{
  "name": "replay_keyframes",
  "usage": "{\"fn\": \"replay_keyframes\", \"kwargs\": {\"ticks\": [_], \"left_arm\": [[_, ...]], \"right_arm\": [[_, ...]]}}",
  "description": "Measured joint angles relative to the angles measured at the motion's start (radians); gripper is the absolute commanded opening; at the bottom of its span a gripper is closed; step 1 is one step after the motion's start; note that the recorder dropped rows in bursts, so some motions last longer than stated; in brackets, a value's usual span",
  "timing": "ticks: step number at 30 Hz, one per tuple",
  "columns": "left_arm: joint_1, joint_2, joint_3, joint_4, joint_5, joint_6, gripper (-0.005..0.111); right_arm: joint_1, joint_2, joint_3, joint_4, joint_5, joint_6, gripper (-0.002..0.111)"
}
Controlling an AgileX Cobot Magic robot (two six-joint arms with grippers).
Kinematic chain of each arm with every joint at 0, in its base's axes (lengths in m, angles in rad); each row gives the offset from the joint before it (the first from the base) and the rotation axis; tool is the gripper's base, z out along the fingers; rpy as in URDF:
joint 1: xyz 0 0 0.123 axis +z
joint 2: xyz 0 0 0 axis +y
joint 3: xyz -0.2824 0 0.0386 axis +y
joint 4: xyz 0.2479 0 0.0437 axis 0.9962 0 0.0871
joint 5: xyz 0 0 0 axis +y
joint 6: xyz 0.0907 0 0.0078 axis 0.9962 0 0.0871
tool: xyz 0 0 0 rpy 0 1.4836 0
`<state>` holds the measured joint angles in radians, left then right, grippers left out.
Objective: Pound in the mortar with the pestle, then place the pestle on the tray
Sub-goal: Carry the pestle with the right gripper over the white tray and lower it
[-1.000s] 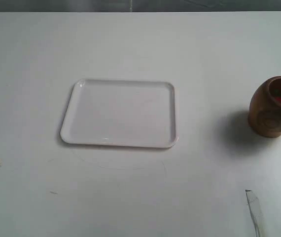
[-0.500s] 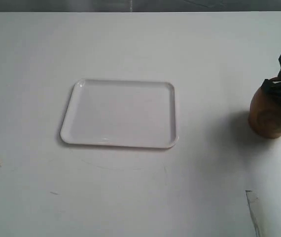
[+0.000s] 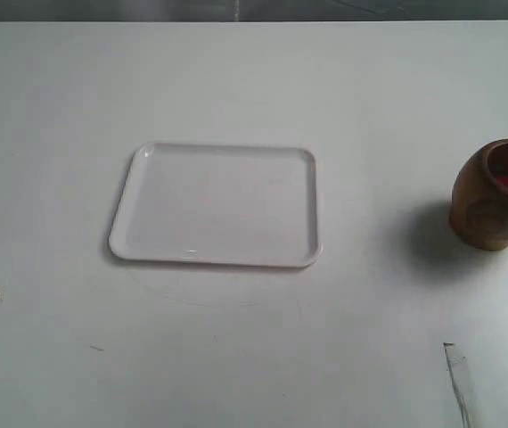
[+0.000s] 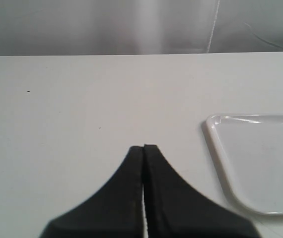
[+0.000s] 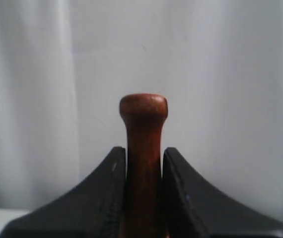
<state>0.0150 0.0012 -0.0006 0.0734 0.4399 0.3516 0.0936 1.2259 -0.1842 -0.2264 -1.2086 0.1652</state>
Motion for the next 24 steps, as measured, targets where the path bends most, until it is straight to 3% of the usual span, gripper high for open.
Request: {"fn": "replay_keyframes", "kwargs": {"ticks": [2,6,10,13,17,22,24], "left_arm": [[0.000,0.000,0.000,0.000,0.000,0.000,0.000],[0.000,0.000,0.000,0.000,0.000,0.000,0.000],[0.000,0.000,0.000,0.000,0.000,0.000,0.000],[0.000,0.000,0.000,0.000,0.000,0.000,0.000],[0.000,0.000,0.000,0.000,0.000,0.000,0.000],[0.000,0.000,0.000,0.000,0.000,0.000,0.000],[0.000,0.000,0.000,0.000,0.000,0.000,0.000]], "right_arm": [[0.000,-0.095,-0.037,-0.097,0.021,0.099,0.000],[0.000,-0.223,-0.197,-0.416,0.225,0.358,0.000],[0.003,-0.228,-0.365,-0.781,0.366,0.671,0.000],[0.048,-0.208,-0.456,-0.928,0.419,0.779,0.000],[0.189,-0.167,-0.535,-1.019,0.590,0.712,0.000],[0.438,-0.085,-0.630,-1.074,1.089,0.250,0.000],[0.521,-0.029,-0.686,-1.078,1.292,0.150,0.000]]}}
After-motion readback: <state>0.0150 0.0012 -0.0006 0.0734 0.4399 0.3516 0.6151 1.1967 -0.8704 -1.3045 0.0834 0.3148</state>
